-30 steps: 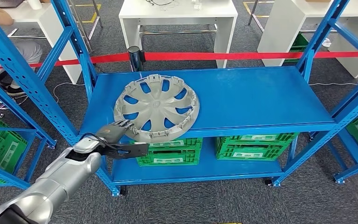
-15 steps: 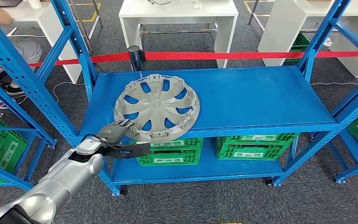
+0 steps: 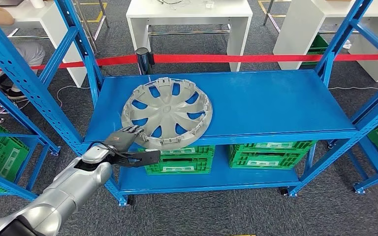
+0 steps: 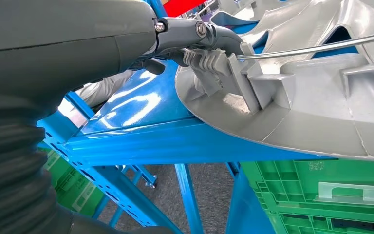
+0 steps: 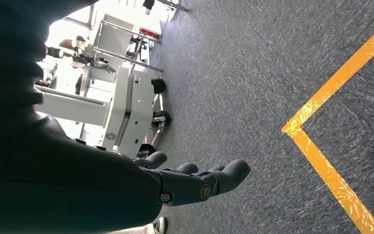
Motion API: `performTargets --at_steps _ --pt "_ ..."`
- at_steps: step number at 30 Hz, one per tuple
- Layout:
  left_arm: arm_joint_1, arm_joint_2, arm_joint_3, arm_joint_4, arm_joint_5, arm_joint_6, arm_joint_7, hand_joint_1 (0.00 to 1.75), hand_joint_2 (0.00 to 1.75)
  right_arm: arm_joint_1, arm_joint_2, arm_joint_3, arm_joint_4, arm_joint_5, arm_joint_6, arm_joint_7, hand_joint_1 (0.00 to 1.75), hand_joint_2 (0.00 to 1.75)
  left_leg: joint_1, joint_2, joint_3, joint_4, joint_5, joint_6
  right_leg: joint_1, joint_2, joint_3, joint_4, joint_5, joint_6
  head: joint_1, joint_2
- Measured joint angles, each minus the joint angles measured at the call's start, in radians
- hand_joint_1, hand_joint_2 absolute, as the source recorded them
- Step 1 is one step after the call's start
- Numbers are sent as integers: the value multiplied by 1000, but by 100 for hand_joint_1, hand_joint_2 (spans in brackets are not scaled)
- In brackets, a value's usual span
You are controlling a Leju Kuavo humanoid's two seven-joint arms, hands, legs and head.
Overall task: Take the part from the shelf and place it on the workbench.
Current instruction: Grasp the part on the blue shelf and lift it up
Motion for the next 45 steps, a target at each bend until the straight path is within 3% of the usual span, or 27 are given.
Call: performTargets --at_steps 23,24,28,32,45 --pt "9 -42 3 6 20 19 -19 0 175 1 2 0 0 17 0 10 0 175 -1 -1 -1 0 -1 1 -2 0 0 0 -1 1 0 0" --pt "9 -45 4 6 21 19 -20 4 175 1 3 0 0 18 0 12 0 175 -2 0 -1 0 -1 1 -2 0 0 -1 -1 1 0 0" --pt "11 -53 8 6 28 19 -15 164 175 2 5 0 0 21 0 14 0 175 -2 0 -1 0 -1 1 -2 0 0 -1 -1 1 0 0" --pt "8 -53 11 6 29 18 -15 175 175 2 5 0 0 21 0 14 0 175 -2 0 -1 0 -1 2 -2 0 0 -1 -1 1 0 0" --pt "1 -63 12 5 18 17 -21 175 175 5 7 0 0 21 0 16 0 175 -2 1 0 0 -2 1 -2 3 -1 -1 -2 2 0 0"
